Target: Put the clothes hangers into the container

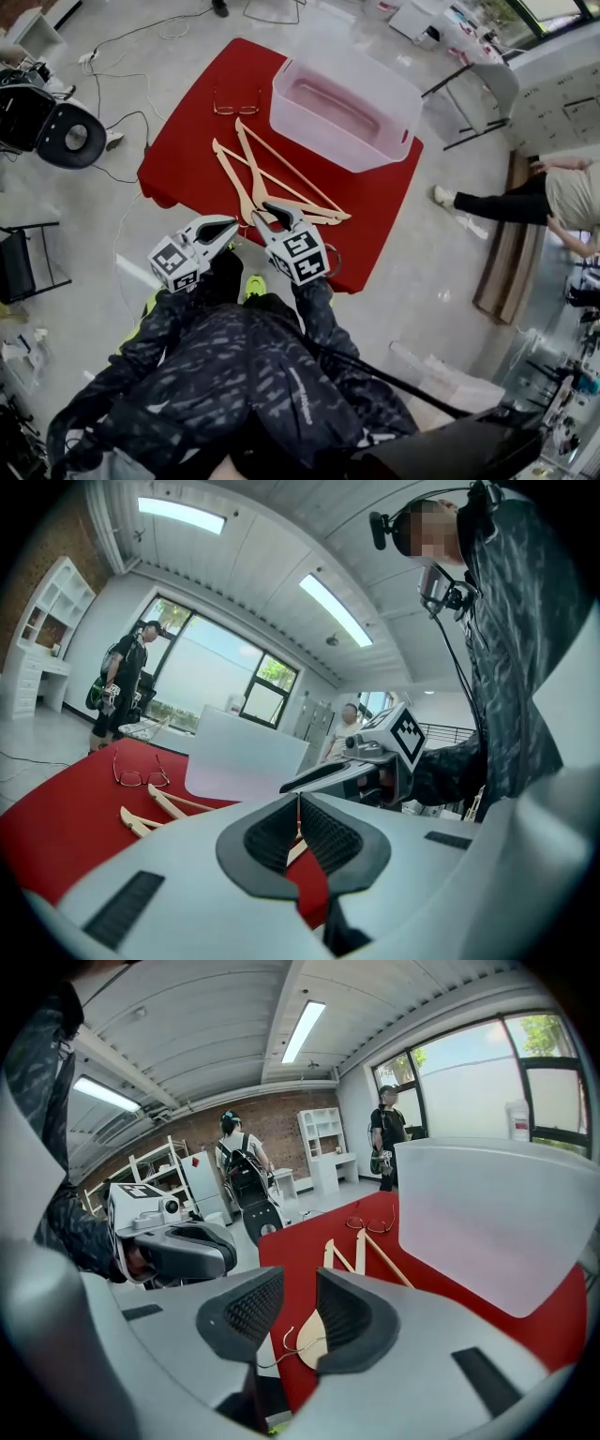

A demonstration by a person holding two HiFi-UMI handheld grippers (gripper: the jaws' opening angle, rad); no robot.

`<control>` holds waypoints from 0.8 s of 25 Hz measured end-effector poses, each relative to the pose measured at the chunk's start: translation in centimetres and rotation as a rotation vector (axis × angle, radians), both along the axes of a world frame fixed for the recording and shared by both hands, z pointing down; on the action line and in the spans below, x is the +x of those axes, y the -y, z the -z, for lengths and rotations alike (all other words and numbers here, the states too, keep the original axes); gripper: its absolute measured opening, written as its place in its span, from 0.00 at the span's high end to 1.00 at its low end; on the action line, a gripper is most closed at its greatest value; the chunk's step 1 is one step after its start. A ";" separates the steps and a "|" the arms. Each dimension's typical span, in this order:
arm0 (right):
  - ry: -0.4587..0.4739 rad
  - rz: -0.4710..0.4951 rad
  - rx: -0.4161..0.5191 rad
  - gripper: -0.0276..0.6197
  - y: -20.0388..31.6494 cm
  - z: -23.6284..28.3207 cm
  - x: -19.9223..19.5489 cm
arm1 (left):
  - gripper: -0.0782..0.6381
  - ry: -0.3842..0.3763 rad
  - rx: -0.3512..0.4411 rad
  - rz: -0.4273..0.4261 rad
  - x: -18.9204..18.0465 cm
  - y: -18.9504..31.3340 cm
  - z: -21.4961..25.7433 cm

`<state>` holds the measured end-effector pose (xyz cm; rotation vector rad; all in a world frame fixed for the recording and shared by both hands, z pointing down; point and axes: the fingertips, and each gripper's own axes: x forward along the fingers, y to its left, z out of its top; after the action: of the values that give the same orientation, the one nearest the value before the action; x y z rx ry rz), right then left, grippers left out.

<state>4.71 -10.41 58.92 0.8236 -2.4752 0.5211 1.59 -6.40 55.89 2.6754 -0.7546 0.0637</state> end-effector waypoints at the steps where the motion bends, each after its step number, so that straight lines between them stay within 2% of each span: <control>1: -0.010 -0.005 -0.009 0.81 0.6 -0.5 0.0 | 0.87 -0.002 -0.003 -0.005 0.0 0.5 -0.2; 7: -0.045 -0.035 -0.057 0.75 4.6 -3.4 -0.5 | 0.87 -0.001 -0.031 -0.032 -0.3 3.5 -1.9; 12: -0.087 -0.059 -0.134 0.71 6.1 -7.3 -0.5 | 0.87 -0.008 -0.059 -0.042 -1.2 4.9 -3.8; 20: -0.136 -0.105 -0.192 0.67 8.8 -10.6 -0.9 | 0.87 0.000 -0.069 -0.052 -3.0 7.3 -5.7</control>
<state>3.82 -19.16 69.51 0.8832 -2.2271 0.7036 -1.38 -13.69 61.58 2.6294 -0.6701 0.1007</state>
